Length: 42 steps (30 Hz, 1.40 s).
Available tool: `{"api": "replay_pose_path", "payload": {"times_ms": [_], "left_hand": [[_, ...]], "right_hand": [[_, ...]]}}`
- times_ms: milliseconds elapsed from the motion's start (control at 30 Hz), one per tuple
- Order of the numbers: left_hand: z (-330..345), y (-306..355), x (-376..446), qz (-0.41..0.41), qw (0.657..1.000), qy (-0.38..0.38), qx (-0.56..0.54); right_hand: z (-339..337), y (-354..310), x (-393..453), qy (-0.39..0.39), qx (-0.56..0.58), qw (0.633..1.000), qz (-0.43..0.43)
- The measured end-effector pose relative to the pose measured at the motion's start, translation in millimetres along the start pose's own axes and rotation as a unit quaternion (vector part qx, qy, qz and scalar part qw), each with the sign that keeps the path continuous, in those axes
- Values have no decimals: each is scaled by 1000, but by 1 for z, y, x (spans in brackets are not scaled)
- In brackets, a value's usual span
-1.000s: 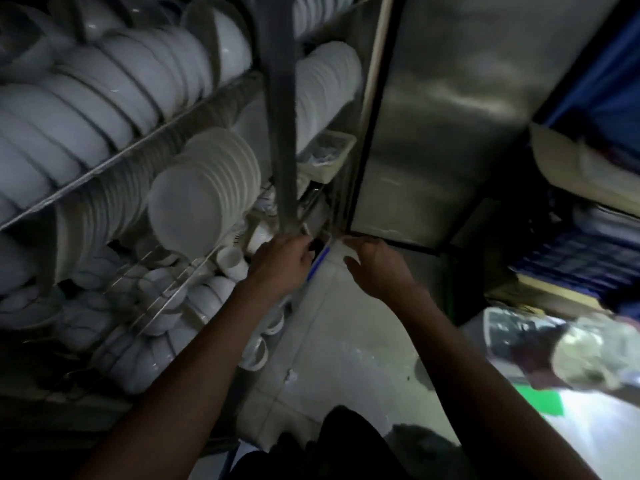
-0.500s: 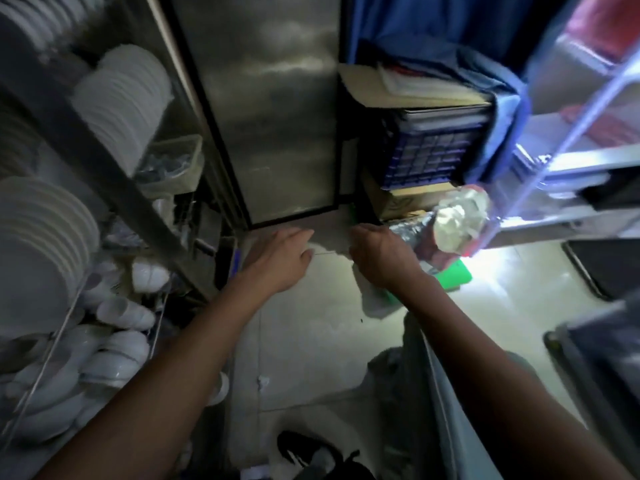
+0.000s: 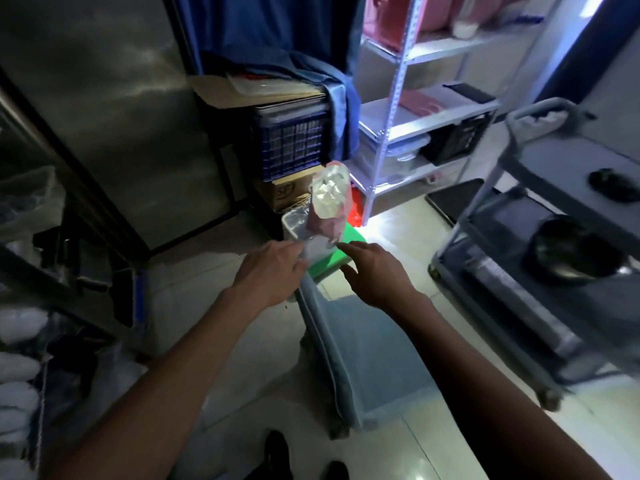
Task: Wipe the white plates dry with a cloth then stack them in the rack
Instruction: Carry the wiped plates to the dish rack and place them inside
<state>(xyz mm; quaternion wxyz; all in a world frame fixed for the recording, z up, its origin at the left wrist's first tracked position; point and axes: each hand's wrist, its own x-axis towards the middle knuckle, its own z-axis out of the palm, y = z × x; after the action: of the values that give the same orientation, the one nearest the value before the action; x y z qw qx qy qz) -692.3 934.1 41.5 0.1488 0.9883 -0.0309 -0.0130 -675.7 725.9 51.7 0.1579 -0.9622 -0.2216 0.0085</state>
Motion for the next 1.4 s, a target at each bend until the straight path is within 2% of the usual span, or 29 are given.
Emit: {"api": "replay_pose_path", "payload": {"times_ms": [233, 433, 700, 833, 1167, 1400], "left_hand": [[17, 80, 18, 116, 992, -39, -12], [45, 148, 19, 233, 971, -59, -2], [89, 245, 10, 340, 931, -135, 4], [110, 297, 8, 387, 911, -143, 15], [170, 487, 19, 448, 878, -164, 32], [203, 566, 29, 436, 879, -191, 27]], "right_hand": [[-21, 55, -71, 22, -3, 991, 130], [-38, 92, -140, 50, 0, 969, 242], [-41, 131, -245, 110, 65, 911, 392], [-49, 163, -285, 143, 103, 882, 437], [-89, 305, -374, 175, 136, 832, 508], [-108, 383, -418, 168, 147, 823, 522]]}}
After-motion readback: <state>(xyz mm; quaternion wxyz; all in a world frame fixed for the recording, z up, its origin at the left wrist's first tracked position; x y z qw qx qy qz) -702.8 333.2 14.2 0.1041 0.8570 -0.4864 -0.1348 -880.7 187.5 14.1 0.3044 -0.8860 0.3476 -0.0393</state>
